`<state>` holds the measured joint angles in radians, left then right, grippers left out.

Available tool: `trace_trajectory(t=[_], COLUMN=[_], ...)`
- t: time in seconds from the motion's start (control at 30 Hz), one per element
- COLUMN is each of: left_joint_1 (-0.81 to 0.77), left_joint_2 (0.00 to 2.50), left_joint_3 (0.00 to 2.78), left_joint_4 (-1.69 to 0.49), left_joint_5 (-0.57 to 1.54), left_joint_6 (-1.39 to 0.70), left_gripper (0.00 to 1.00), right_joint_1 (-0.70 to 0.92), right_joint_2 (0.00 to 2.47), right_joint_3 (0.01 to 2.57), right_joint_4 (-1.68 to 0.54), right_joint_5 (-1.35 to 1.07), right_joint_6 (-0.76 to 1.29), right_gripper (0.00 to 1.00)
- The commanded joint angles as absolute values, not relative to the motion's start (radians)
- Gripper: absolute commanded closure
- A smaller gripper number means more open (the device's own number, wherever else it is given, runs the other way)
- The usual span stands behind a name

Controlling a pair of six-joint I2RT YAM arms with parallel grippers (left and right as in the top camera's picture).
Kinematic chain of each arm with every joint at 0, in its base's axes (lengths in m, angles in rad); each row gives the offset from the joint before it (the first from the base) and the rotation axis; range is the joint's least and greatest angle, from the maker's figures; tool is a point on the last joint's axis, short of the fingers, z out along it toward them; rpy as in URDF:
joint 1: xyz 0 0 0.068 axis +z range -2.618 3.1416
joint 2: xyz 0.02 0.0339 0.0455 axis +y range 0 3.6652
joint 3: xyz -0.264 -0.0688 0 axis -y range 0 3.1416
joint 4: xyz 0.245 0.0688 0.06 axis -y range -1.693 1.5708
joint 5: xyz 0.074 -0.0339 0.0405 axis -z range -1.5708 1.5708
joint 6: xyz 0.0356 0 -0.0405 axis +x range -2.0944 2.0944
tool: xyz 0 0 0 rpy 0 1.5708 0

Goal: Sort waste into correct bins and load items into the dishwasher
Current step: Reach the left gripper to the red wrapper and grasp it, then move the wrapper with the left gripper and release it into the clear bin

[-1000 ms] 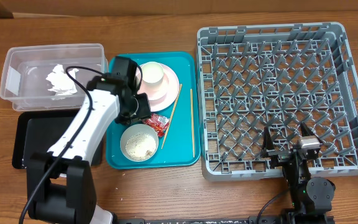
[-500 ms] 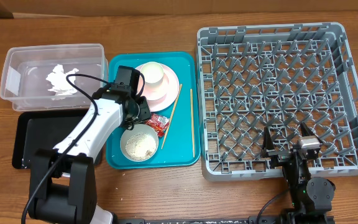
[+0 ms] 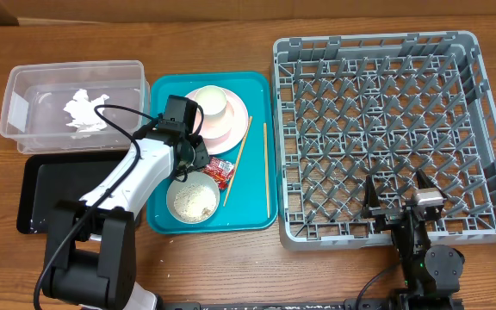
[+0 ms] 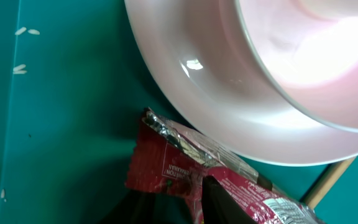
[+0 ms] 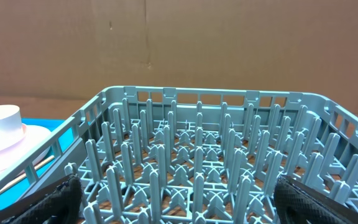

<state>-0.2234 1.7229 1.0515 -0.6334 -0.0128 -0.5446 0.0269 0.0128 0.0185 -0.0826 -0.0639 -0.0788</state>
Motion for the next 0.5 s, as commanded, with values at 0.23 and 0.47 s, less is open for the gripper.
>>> trace_trajectory(t=[0.23, 0.47], left_joint_1=[-0.230, -0.229], left_joint_2=[1.734, 1.731], left_joint_3=[1.022, 1.044], left_joint_4=[-0.611, -0.609], left_joint_5=[-0.053, -0.052], left_joint_6=[-0.546, -0.521], left_gripper=[0.91, 0.96], right_joint_1=[0.027, 0.027], right_joint_2=[0.003, 0.003], right_joint_3=[0.008, 0.008], right_joint_4=[-0.078, -0.078], right_joint_5=[-0.066, -0.065], right_joint_6=[-0.080, -0.080], right_gripper=[0.00, 0.00])
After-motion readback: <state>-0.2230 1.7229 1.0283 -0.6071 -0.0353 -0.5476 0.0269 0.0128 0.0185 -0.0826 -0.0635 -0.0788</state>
